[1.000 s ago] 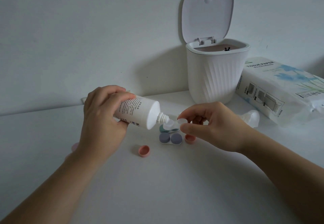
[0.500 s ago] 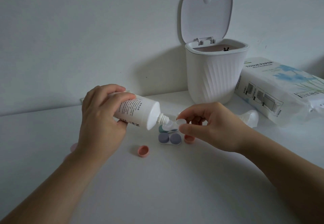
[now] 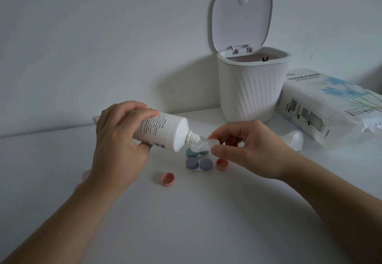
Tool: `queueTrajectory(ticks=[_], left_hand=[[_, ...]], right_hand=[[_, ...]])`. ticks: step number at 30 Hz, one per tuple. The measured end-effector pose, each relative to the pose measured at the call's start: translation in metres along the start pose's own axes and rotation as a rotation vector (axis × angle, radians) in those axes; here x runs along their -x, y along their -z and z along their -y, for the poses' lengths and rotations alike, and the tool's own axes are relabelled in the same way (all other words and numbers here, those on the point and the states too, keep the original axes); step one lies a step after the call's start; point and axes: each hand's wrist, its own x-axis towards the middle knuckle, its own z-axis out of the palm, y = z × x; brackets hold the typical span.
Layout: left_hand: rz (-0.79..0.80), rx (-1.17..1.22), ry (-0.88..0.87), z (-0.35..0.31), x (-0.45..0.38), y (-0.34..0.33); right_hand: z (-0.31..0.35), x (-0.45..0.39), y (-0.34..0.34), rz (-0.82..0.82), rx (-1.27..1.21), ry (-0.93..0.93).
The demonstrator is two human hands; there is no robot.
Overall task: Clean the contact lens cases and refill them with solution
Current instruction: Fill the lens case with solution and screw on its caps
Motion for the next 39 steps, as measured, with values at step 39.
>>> queueTrajectory(ticks=[39], left_hand=[[0.169,0.676,0.696,0.003,0.005,-0.003]], right_hand=[[0.002,0.0,0.002,-0.043,-0.079,-0.021]])
